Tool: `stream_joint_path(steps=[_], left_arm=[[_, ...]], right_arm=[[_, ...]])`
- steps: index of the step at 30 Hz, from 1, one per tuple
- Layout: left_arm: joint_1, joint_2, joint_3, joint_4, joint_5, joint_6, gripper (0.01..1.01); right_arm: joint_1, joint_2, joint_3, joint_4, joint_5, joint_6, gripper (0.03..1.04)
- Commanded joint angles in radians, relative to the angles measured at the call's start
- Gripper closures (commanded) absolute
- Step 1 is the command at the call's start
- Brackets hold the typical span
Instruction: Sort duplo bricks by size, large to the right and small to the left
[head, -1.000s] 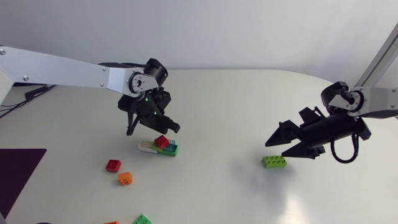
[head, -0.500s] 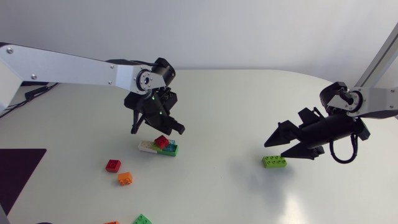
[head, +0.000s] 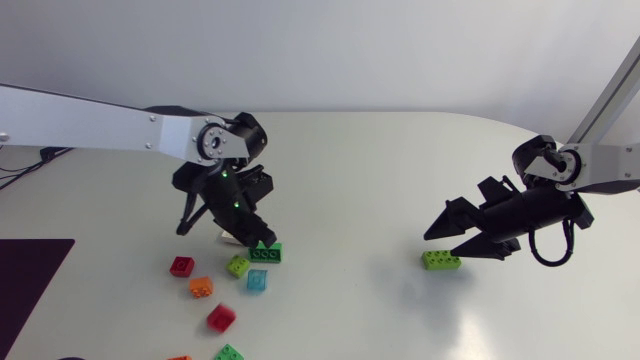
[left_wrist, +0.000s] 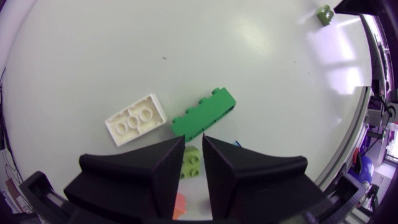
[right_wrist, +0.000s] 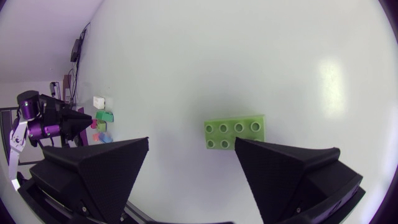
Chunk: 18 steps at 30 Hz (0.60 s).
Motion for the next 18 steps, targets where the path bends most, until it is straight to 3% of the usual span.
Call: stream_joint_path(steps=[1,8,10,11,13,14,18], left_arm=[[0.018,-0.106,-0.028,-0.026,0.014,0.055,0.803],[0.051,-0.13,-0.002,-0.023,0.035,0.052,0.798],[0.052,-0.11,-0.012,-0.008,0.041,0.047,0.744],[0.054,-0.096,-0.014,-0.008,0.041,0.047,0.643],[0.057,-0.084,-0.026,0.009,0.041,0.047,0.18],[0.061,-0.086,-0.032,0.021,0.04,0.049,0.051],[0.089,-0.093,-0.043,0.046,0.04,0.037,0.049]], right_arm=[[0.006,-0.001,-0.03,0.006,-0.002,0.013,0.07],[0.052,-0.001,-0.035,0.021,-0.005,0.029,0.07],[0.095,0.001,-0.029,0.021,-0.004,0.029,0.07],[0.129,0.001,-0.022,0.019,-0.004,0.029,0.07],[0.196,-0.009,-0.004,0.009,0.005,0.029,0.07],[0.228,-0.015,0.01,-0.001,0.013,0.029,0.07],[0.363,-0.006,0.09,-0.039,0.062,-0.012,0.07]])
